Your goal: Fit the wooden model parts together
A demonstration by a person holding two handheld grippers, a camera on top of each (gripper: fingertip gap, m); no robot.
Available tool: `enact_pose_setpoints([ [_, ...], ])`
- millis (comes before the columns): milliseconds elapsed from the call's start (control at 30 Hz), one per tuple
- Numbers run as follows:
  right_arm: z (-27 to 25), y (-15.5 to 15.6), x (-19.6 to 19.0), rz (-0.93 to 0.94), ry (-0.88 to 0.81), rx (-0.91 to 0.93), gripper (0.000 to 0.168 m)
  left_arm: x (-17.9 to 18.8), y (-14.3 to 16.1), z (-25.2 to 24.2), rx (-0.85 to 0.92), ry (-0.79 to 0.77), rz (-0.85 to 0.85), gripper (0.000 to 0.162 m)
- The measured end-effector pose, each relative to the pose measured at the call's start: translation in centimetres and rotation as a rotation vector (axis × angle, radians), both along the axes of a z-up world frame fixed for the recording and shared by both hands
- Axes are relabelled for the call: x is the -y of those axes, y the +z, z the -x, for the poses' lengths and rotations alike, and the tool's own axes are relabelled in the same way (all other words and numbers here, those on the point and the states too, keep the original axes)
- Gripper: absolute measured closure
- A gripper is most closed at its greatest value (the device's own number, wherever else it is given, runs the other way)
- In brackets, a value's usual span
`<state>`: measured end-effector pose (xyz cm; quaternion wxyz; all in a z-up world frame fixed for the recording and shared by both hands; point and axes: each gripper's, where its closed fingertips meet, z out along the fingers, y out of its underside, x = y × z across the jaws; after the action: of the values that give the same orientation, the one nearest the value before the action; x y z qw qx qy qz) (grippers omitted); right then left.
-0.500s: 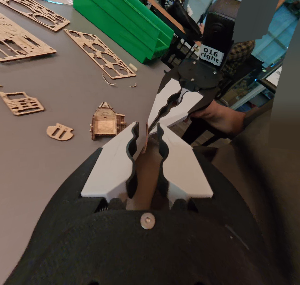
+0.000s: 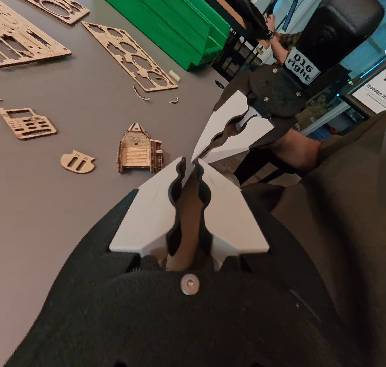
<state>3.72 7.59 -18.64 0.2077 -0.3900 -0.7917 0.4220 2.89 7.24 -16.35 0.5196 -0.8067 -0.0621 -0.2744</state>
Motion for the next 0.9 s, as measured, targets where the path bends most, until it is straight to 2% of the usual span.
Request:
enact_pose_setpoints([
  [200,0.0,0.6,-0.6,0.080,-0.013,0.001,0.168,0.2,-0.4,1.3,0.022,0.035,0.001,0.160],
  [400,-1.7,-0.1,2.1,0.115,0.139,0.048,0.168,0.0,-0.8,1.3,0.038,0.042,-0.001,0.160],
  [533,-3.3,-3.5,4.0,-0.028,0.216,0.159,0.160,0.1,-0.6,1.4,0.040,0.065,-0.022,0.159],
  [667,-3.3,-6.6,4.2,-0.227,0.196,0.209,0.156,0.2,-0.3,1.5,0.020,0.088,-0.039,0.159],
  [900,-4.0,-10.9,3.3,-0.373,0.109,0.350,0.144,1.0,-0.5,0.9,0.034,0.090,-0.041,0.159],
])
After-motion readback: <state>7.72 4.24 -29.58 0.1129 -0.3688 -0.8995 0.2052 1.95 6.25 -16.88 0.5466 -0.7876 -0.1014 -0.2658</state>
